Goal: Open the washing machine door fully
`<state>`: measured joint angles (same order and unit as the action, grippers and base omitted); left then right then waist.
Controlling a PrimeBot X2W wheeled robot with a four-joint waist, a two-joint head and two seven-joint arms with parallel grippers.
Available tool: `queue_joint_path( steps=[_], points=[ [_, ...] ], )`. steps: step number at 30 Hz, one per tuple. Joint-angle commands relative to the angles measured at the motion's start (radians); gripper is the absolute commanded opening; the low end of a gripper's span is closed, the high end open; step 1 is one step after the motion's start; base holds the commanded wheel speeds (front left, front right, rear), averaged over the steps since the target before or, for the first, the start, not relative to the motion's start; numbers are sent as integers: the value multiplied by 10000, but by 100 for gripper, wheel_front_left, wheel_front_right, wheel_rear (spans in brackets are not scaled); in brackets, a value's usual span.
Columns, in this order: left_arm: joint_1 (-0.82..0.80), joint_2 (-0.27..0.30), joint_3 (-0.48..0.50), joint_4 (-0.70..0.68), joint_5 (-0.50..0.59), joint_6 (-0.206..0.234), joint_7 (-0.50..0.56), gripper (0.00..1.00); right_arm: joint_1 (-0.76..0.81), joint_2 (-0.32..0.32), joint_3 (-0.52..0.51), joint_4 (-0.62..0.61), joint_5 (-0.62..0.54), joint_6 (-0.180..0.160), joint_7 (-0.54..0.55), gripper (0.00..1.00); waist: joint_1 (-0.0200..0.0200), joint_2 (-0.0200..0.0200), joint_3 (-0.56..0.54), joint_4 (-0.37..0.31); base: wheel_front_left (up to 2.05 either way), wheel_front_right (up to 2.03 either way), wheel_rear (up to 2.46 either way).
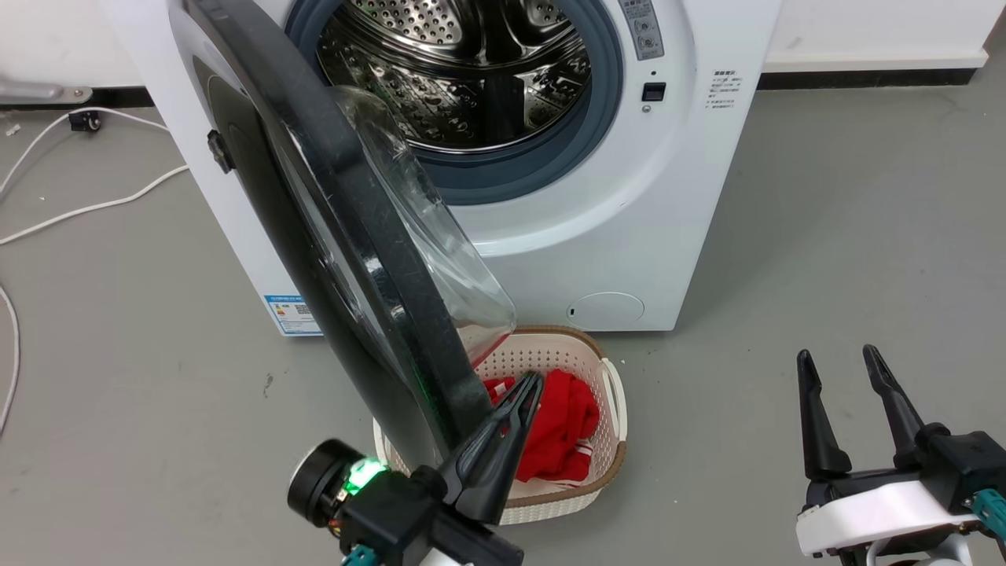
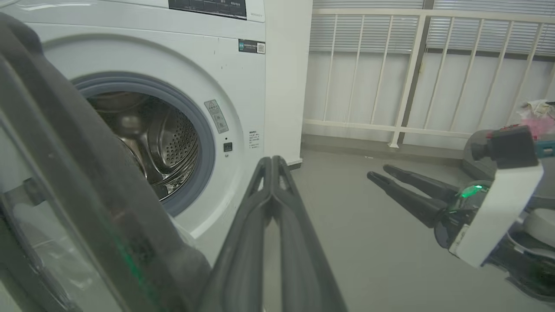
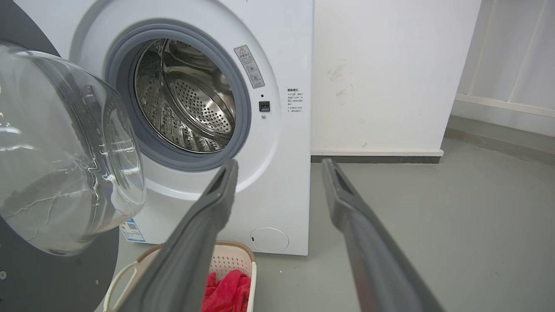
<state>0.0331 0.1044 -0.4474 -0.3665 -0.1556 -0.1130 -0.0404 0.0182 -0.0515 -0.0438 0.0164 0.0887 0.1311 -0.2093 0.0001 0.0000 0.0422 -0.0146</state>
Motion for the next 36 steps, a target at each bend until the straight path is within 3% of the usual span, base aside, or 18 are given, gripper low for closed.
queue_joint_path(
  steps=[1,7,21,36],
  points=[
    [43,69,2,88,-11,41,75,0,-17,25,1,10,50,-7,32,100,-1,0,13,16,0,0,0],
    [-65,60,31,1028,-79,158,415,0,-114,26,16,75,121,-7,54,100,-1,0,56,60,0,0,0],
    [-1134,-138,401,2761,-214,631,-111,0,-259,26,154,305,269,-7,86,100,-1,0,219,-51,0,0,0],
    [-91,84,648,2432,-174,1311,-611,0,-79,26,158,298,233,-7,242,100,-1,0,28,396,0,0,0]
  ],
)
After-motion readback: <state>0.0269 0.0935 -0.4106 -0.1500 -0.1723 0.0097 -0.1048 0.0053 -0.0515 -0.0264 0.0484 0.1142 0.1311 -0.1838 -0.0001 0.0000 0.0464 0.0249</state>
